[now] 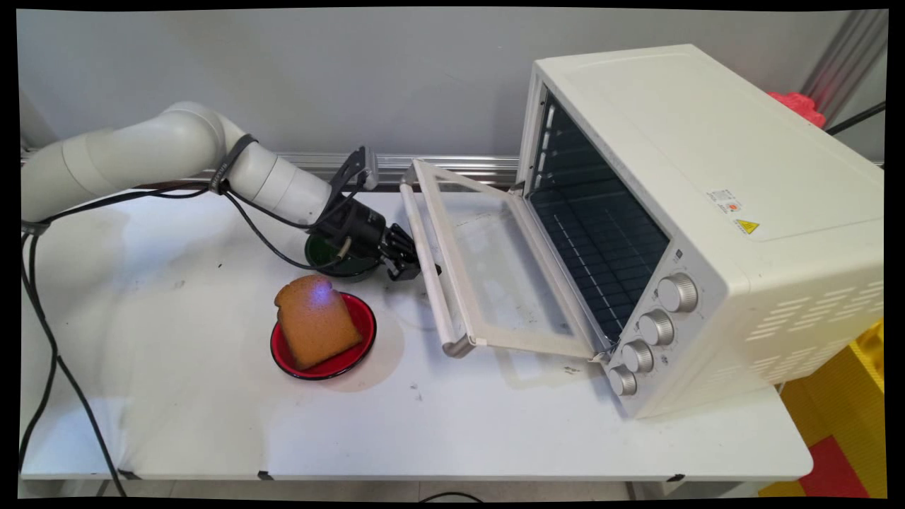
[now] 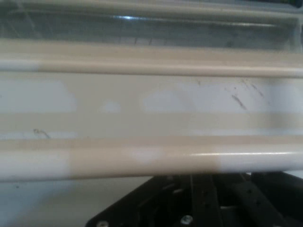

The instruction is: Close the oven

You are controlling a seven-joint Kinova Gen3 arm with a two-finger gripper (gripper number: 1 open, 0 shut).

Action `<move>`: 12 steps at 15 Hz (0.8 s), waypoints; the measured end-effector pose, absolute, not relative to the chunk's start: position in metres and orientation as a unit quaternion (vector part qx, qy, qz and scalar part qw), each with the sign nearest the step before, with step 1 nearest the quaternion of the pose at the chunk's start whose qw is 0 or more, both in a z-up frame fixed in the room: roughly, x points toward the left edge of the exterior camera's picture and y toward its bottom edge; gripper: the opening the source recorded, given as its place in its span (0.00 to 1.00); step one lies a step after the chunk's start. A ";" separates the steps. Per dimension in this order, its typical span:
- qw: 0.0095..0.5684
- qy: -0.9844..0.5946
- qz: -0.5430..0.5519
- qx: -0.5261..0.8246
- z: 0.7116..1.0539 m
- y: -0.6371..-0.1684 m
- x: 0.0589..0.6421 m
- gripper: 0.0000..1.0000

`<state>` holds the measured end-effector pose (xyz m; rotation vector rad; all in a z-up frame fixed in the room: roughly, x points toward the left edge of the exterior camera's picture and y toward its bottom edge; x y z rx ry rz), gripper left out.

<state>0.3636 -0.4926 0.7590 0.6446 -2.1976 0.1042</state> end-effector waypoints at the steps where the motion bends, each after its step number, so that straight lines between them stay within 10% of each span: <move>1: 0.415 -0.872 0.042 0.256 0.761 -0.494 0.364 0.00; 12: 0.458 -0.852 0.051 0.249 0.794 -0.511 0.357 0.00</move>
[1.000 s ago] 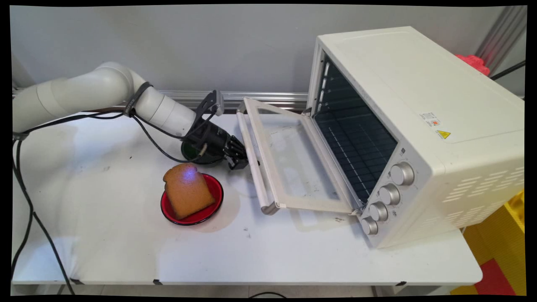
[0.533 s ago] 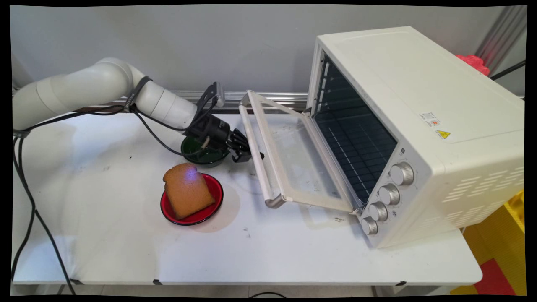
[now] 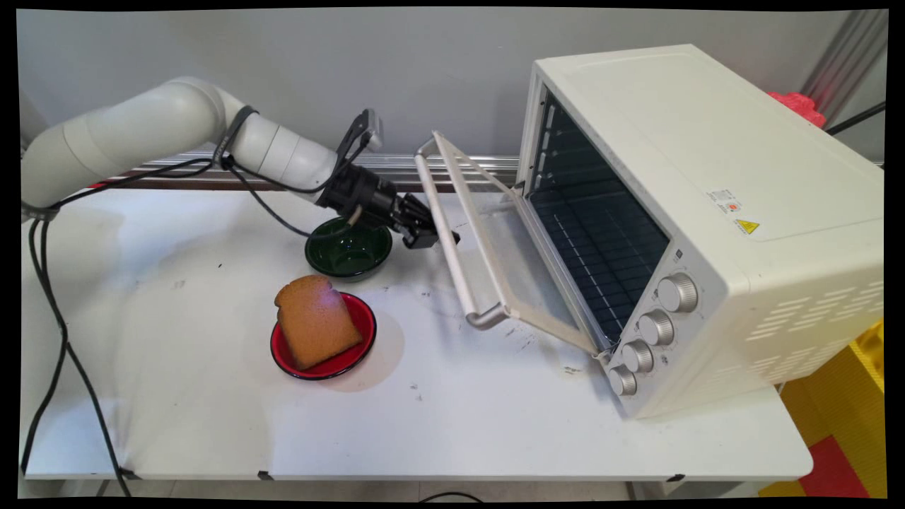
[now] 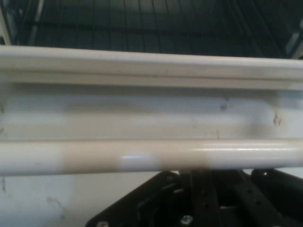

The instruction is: Close the oven

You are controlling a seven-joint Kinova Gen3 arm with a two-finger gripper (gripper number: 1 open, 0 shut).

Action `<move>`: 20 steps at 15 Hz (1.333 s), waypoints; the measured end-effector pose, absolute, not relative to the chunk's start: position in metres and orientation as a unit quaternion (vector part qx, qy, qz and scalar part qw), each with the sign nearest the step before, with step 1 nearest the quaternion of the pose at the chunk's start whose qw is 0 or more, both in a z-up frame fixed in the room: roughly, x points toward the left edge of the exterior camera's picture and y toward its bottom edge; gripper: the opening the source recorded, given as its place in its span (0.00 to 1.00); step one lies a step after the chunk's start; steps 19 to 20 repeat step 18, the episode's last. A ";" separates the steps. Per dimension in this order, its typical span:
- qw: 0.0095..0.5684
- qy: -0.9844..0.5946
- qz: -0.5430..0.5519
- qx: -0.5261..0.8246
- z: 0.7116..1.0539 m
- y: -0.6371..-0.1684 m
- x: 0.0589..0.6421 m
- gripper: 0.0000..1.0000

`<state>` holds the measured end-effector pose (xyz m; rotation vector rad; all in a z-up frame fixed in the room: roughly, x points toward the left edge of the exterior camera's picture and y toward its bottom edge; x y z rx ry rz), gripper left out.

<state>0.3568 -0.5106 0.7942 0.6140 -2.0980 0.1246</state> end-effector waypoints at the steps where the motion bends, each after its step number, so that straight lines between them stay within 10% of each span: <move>1: 0.463 -0.850 0.052 0.247 0.798 -0.514 0.355 0.00; 20: 0.507 -0.830 0.065 0.222 0.843 -0.540 0.324 0.00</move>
